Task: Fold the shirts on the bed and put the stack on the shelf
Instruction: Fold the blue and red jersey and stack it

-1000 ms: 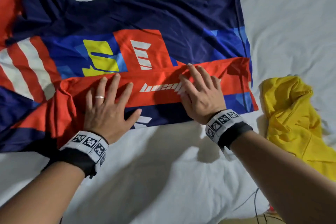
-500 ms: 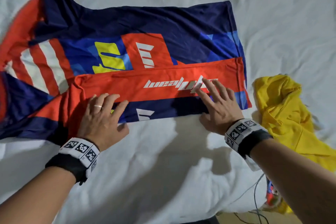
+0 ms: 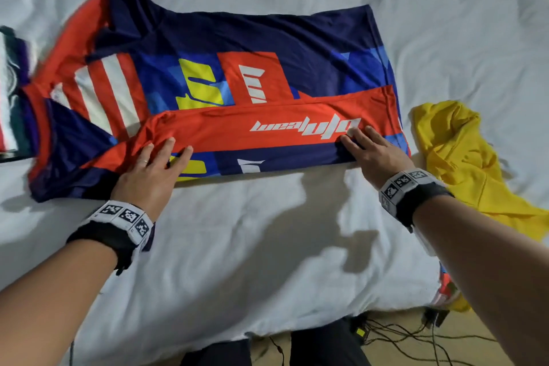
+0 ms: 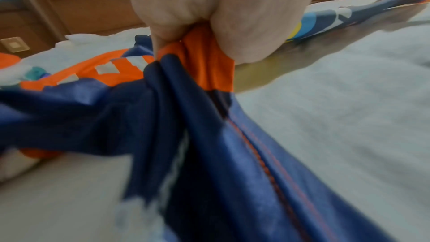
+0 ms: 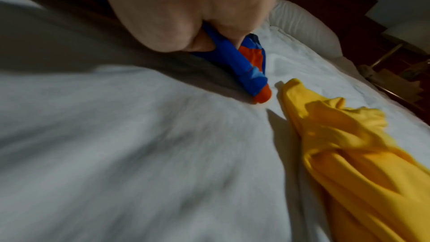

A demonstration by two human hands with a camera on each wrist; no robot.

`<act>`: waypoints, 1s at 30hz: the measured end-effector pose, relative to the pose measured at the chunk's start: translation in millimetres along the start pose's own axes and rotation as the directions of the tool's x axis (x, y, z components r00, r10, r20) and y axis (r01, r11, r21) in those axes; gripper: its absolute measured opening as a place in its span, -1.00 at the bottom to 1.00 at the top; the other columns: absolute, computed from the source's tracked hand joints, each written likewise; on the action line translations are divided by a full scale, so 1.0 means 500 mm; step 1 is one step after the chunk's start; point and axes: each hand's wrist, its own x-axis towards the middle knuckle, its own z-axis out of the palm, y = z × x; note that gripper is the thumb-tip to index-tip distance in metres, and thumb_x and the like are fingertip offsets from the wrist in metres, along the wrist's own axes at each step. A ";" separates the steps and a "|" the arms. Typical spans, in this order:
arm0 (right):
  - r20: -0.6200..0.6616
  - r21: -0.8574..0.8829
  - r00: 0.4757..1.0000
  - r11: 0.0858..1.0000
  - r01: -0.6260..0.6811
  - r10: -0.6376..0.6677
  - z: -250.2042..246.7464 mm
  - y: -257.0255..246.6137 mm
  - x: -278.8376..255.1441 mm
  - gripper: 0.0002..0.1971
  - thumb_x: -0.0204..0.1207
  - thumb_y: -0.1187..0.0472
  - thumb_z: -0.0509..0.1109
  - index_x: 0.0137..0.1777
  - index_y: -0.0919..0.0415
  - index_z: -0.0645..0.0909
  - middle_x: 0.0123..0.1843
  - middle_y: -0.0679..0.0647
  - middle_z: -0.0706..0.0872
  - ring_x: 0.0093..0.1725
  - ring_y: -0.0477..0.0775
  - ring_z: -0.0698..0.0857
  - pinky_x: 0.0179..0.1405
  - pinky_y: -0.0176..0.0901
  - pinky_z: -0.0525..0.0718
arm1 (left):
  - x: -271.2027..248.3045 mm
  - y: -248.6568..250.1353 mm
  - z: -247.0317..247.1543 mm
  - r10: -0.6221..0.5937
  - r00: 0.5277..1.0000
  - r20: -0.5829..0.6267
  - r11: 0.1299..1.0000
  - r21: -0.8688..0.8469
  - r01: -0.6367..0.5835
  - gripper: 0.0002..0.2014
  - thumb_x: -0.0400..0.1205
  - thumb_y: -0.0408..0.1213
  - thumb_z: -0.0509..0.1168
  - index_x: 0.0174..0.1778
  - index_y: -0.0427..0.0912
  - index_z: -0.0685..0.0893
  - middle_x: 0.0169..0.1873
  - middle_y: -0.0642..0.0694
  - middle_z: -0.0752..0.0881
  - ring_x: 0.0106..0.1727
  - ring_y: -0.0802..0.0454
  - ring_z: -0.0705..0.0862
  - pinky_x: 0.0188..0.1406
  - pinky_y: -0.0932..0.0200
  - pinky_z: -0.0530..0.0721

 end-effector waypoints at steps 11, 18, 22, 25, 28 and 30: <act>-0.108 -0.030 0.994 1.000 -0.009 0.006 0.017 -0.133 -0.295 -0.46 0.39 0.38 0.00 0.21 0.43 0.73 0.12 0.35 0.77 0.06 0.50 0.77 -0.16 0.29 0.78 | -0.263 0.064 0.032 0.204 0.971 0.122 0.977 0.044 -0.211 -0.02 0.18 -0.75 0.39 0.53 -0.02 0.41 0.39 -0.35 0.66 0.18 -0.58 0.71 -0.62 -0.31 0.71; 0.039 0.001 0.988 0.989 -0.147 0.147 0.073 -0.086 -0.367 -0.48 0.50 0.30 -0.01 0.34 0.38 0.64 0.31 0.44 0.64 0.27 0.56 0.65 -0.04 0.42 0.75 | -0.320 0.151 0.055 0.085 0.980 0.181 0.995 0.035 -0.093 -0.22 0.29 -0.72 0.30 0.44 -0.10 0.69 0.39 -0.37 0.64 0.24 -0.61 0.66 -0.32 -0.55 0.71; 0.011 -0.015 0.994 0.994 -0.107 0.108 0.085 -0.055 -0.400 -0.50 0.53 0.31 0.00 0.34 0.41 0.63 0.27 0.44 0.64 0.26 0.55 0.65 -0.04 0.38 0.76 | -0.338 0.178 0.051 0.108 0.992 0.073 0.990 0.081 -0.114 -0.13 0.17 -0.77 0.35 0.44 -0.13 0.70 0.36 -0.37 0.66 0.20 -0.57 0.70 -0.43 -0.40 0.72; -0.007 -0.080 0.993 0.989 -0.122 0.122 0.094 -0.042 -0.415 -0.49 0.58 0.27 -0.02 0.41 0.36 0.59 0.39 0.42 0.58 0.38 0.53 0.58 0.19 0.37 0.68 | -0.362 0.190 0.057 0.086 0.993 0.075 0.992 0.085 -0.092 -0.16 0.29 -0.68 0.35 0.54 -0.09 0.60 0.47 -0.34 0.59 0.34 -0.52 0.63 -0.15 -0.49 0.72; 0.047 -0.126 0.989 0.983 -0.134 0.141 0.097 -0.032 -0.410 -0.51 0.59 0.29 0.01 0.45 0.36 0.53 0.42 0.43 0.54 0.40 0.53 0.54 0.21 0.39 0.66 | -0.377 0.194 0.080 -0.010 0.986 0.169 0.998 0.067 -0.002 -0.10 0.38 -0.46 0.43 0.69 0.06 0.36 0.66 -0.21 0.38 0.56 -0.38 0.45 0.26 -0.48 0.57; 0.103 -0.176 0.988 0.979 -0.099 0.119 0.084 -0.036 -0.409 -0.54 0.53 0.38 0.23 0.45 0.37 0.52 0.37 0.46 0.54 0.35 0.54 0.56 0.10 0.39 0.69 | -0.384 0.200 0.076 -0.034 0.977 0.209 0.999 0.042 0.025 -0.06 0.30 -0.24 0.49 0.68 0.07 0.38 0.65 -0.20 0.39 0.58 -0.34 0.45 0.36 -0.50 0.47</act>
